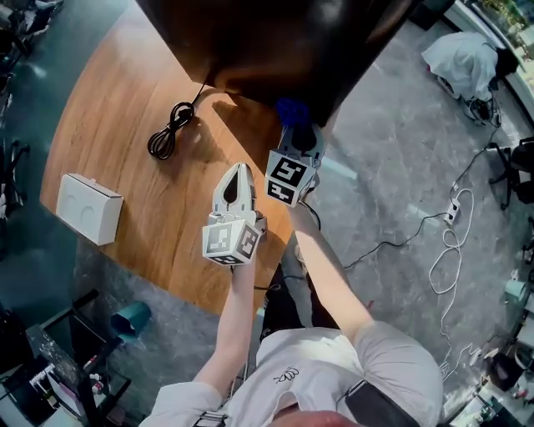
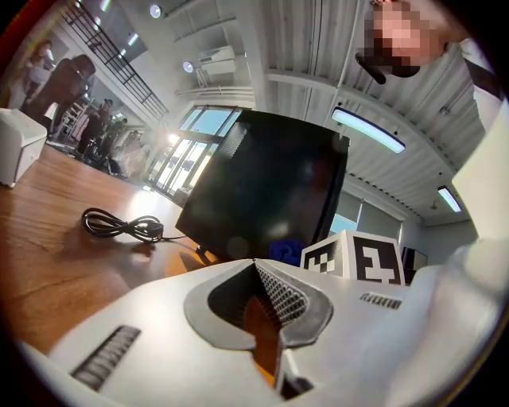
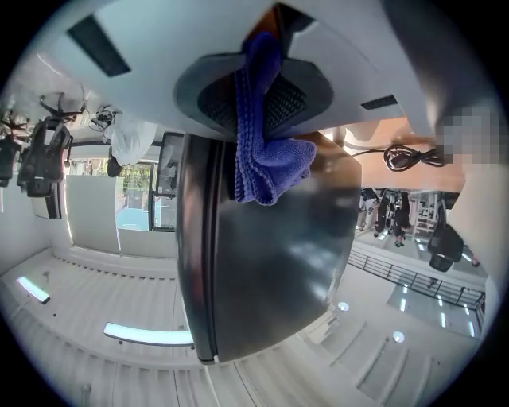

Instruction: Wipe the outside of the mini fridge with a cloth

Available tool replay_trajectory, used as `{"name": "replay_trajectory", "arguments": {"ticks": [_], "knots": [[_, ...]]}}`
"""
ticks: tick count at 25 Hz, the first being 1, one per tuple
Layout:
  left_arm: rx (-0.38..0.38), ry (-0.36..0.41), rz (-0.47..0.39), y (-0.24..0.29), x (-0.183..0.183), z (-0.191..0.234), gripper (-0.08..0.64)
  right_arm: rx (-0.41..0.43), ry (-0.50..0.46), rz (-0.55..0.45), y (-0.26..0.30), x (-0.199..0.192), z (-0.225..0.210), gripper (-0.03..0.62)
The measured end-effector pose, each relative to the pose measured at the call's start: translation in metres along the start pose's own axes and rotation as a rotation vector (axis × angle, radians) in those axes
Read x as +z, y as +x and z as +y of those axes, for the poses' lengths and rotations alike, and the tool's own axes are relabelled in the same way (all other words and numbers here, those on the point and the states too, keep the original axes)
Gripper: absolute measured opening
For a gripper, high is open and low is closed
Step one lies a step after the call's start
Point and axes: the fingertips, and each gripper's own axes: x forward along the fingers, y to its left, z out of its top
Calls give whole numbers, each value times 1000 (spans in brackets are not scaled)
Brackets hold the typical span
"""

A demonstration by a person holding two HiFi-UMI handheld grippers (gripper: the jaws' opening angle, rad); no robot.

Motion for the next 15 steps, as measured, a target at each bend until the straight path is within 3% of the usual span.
{"name": "replay_trajectory", "arguments": {"ticks": [10,15], "knots": [[-4,3,-11,-6,-16,-42,5,-31,39,26,-17,-12,-59,61],[8,10,-27,-8,-17,-51,5,-18,5,33,-20,-15,-69,61]]}}
